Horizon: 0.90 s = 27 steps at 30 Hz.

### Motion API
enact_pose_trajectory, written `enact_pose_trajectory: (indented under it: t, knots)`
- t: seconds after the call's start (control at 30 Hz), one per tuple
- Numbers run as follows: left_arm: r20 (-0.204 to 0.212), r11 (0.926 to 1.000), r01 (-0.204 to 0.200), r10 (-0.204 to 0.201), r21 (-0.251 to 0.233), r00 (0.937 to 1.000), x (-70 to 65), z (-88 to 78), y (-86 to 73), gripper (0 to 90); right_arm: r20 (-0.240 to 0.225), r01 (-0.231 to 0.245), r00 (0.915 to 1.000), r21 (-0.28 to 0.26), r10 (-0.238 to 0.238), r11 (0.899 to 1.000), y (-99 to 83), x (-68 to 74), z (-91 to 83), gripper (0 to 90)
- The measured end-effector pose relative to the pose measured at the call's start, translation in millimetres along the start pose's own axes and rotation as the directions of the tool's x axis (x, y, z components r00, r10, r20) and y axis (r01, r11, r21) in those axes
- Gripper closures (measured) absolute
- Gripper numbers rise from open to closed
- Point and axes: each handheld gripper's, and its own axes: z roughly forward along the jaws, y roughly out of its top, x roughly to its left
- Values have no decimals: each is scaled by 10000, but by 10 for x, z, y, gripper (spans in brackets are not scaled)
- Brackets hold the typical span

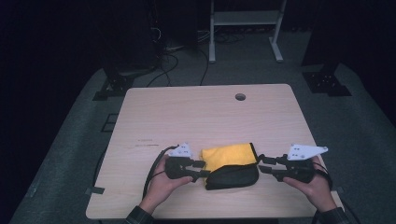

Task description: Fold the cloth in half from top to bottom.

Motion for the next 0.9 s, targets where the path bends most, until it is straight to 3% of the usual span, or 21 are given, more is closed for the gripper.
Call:
enact_pose_trajectory:
  t: [0.13,0.23,0.4,0.53,0.7,0.9]
  knots:
    - [-102,10000,33,-33,-61,9999,31,23,10,555,114,-98,9999,-42,99,9999,4,-13,-91,639]
    - [-180,10000,37,-38,-71,9998,42,57,25,565,237,-219,9995,64,218,9997,-28,-40,-65,678]
    - [-321,9999,-29,33,135,9995,37,184,34,575,236,-232,9995,795,214,9966,-64,-81,202,753]
    - [-9,9981,-232,233,566,9997,-32,301,-3,577,116,-194,9998,1442,179,9894,-125,-104,447,774]
    - [326,9891,-671,634,1311,9975,-131,378,-112,583,-184,217,9997,2255,-180,9740,-210,-46,633,781]
    - [592,9854,-1020,947,1362,9937,-181,291,-194,558,-639,805,9957,2416,-670,9670,-232,55,590,766]
